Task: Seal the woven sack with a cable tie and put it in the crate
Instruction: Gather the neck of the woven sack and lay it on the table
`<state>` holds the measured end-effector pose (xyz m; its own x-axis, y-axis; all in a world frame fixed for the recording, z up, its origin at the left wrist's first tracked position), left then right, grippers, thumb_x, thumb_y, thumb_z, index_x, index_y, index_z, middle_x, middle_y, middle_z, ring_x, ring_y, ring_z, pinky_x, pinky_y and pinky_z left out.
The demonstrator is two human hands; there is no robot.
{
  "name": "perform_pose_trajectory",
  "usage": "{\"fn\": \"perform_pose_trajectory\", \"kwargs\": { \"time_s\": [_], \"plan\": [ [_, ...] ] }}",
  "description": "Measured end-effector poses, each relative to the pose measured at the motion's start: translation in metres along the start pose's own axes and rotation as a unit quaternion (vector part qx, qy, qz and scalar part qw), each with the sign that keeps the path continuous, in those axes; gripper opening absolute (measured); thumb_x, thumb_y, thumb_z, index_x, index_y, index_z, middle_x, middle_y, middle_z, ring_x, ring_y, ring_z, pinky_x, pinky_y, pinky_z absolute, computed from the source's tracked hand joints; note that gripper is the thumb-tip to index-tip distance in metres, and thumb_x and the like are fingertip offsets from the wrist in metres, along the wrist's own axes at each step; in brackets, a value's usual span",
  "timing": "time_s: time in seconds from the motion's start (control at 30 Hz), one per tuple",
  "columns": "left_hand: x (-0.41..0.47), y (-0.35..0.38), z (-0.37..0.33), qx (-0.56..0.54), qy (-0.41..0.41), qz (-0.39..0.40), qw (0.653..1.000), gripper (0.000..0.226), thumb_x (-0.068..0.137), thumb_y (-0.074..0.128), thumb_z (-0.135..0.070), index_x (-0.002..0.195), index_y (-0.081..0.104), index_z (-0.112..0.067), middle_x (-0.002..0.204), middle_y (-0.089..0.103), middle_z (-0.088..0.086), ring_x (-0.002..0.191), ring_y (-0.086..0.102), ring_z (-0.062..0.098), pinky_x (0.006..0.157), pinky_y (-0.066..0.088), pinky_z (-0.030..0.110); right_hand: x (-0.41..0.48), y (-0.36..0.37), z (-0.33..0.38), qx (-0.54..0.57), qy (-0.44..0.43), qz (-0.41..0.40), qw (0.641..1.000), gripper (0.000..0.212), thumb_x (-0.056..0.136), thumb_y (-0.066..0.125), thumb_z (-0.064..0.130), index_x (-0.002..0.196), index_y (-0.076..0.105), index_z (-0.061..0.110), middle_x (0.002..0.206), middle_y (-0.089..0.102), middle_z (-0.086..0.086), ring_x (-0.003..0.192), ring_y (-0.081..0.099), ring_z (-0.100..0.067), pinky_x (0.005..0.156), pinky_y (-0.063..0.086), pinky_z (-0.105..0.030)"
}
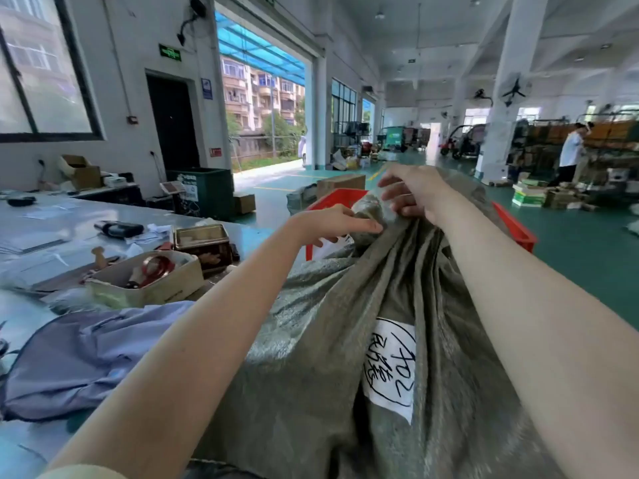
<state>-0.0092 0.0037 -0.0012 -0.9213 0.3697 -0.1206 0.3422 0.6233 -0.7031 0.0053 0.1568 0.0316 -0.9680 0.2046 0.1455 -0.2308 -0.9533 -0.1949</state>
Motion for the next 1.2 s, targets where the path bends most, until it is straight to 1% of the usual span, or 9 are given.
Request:
{"fn": "perform_pose_trajectory", "kwargs": {
  "time_s": [0.2, 0.33, 0.47, 0.6, 0.73, 0.83, 0.97, 1.1, 1.2],
  "plan": [
    [0.012, 0.019, -0.008, -0.003, -0.011, -0.037, 0.999, 0.074, 0.086, 0.042, -0.06, 0.137, 0.04, -0.007, 0.137, 0.047, 0.007, 0.123, 0.05, 0.028, 0.081, 0.038, 0.032, -0.022, -0.041, -0.02, -0.346, 0.017, -0.247, 0.905, 0.053, 0.088, 0.038, 0.052, 0.096, 0.063, 0.005, 0.085, 0.064, -0.01, 0.077, 0.061, -0.028, 0.07, 0.046, -0.03],
    [0.015, 0.027, -0.012, -0.053, -0.017, -0.037, 0.998, 0.068, 0.087, 0.043, -0.056, 0.137, 0.043, -0.01, 0.139, 0.049, 0.006, 0.124, 0.051, 0.028, 0.095, 0.042, 0.034, -0.032, -0.053, -0.034, -0.366, 0.177, -0.037, 0.913, 0.089, 0.08, 0.018, 0.078, 0.134, 0.046, 0.012, 0.105, 0.068, -0.012, 0.088, 0.064, -0.03, 0.096, 0.044, -0.039],
    [0.018, 0.03, -0.021, -0.14, 0.033, -0.096, 0.985, 0.049, 0.086, 0.051, -0.034, 0.125, 0.051, -0.005, 0.118, 0.06, 0.008, 0.101, 0.059, 0.024, 0.08, 0.05, 0.031, -0.033, -0.04, -0.04, -0.127, 0.118, 0.083, 0.981, 0.067, 0.09, 0.031, 0.063, 0.142, 0.035, 0.022, 0.149, 0.038, -0.005, 0.135, 0.039, -0.026, 0.113, 0.026, -0.042],
    [0.012, 0.02, -0.037, -0.255, 0.082, -0.196, 0.944, 0.037, 0.084, 0.05, -0.016, 0.12, 0.058, -0.009, 0.104, 0.063, 0.008, 0.094, 0.058, 0.021, 0.085, 0.047, 0.03, -0.022, -0.028, -0.033, 0.143, 0.053, 0.007, 0.988, 0.063, 0.071, 0.073, 0.034, 0.125, 0.056, 0.007, 0.117, 0.065, -0.013, 0.11, 0.062, -0.028, 0.087, 0.052, -0.034],
    [0.004, -0.009, -0.041, -0.411, 0.157, -0.154, 0.885, 0.025, 0.08, 0.05, -0.027, 0.089, 0.067, -0.011, 0.077, 0.069, 0.008, 0.069, 0.066, 0.02, 0.065, 0.052, 0.022, -0.015, -0.031, -0.003, 0.254, -0.074, -0.07, 0.962, 0.07, 0.056, 0.075, 0.012, 0.122, 0.054, -0.001, 0.107, 0.068, -0.017, 0.091, 0.068, -0.03, 0.071, 0.059, -0.031],
    [0.002, -0.025, -0.038, -0.431, 0.203, -0.067, 0.876, 0.059, 0.084, 0.039, -0.065, 0.106, 0.064, -0.017, 0.097, 0.072, 0.006, 0.082, 0.071, 0.016, 0.083, 0.057, 0.026, -0.018, -0.038, 0.012, 0.259, -0.135, -0.093, 0.952, 0.024, 0.073, 0.067, -0.005, 0.089, 0.056, 0.008, 0.08, 0.064, -0.007, 0.069, 0.064, -0.018, 0.065, 0.056, -0.023],
    [0.005, -0.022, -0.054, -0.231, 0.203, -0.116, 0.945, 0.131, 0.033, 0.08, -0.067, 0.141, 0.027, -0.014, 0.133, 0.055, 0.006, 0.115, 0.06, 0.02, 0.103, 0.047, 0.038, -0.017, -0.034, 0.017, 0.269, -0.133, -0.016, 0.954, 0.036, 0.064, 0.068, 0.005, 0.099, 0.064, 0.0, 0.092, 0.068, -0.017, 0.078, 0.067, -0.027, 0.079, 0.058, -0.035],
    [0.013, -0.021, -0.062, -0.328, 0.213, -0.192, 0.9, 0.043, 0.065, 0.078, -0.008, 0.104, 0.062, -0.008, 0.091, 0.068, 0.004, 0.081, 0.066, 0.019, 0.077, 0.055, 0.032, -0.025, -0.045, 0.02, 0.289, -0.15, 0.052, 0.944, 0.017, 0.086, 0.049, 0.008, 0.074, 0.061, 0.007, 0.059, 0.071, -0.004, 0.055, 0.067, -0.016, 0.058, 0.056, -0.02],
    [0.024, -0.027, -0.054, -0.429, 0.182, -0.192, 0.863, 0.035, 0.049, 0.072, 0.002, 0.08, 0.064, -0.011, 0.079, 0.069, 0.009, 0.067, 0.067, 0.024, 0.065, 0.059, 0.035, -0.025, -0.055, 0.014, 0.277, -0.144, 0.06, 0.948, 0.022, 0.092, 0.047, 0.013, 0.078, 0.063, 0.011, 0.062, 0.074, 0.001, 0.06, 0.07, -0.011, 0.068, 0.057, -0.023]
  ]
}}
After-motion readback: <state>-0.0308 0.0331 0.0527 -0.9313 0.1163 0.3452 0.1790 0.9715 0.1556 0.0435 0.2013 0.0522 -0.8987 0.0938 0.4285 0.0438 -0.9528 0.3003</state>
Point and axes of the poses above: each hand's wrist, its own x-axis towards the middle knuckle, its own y-axis out of the palm, z = x × y, the point moved 1 cm from there along x, towards the middle knuckle
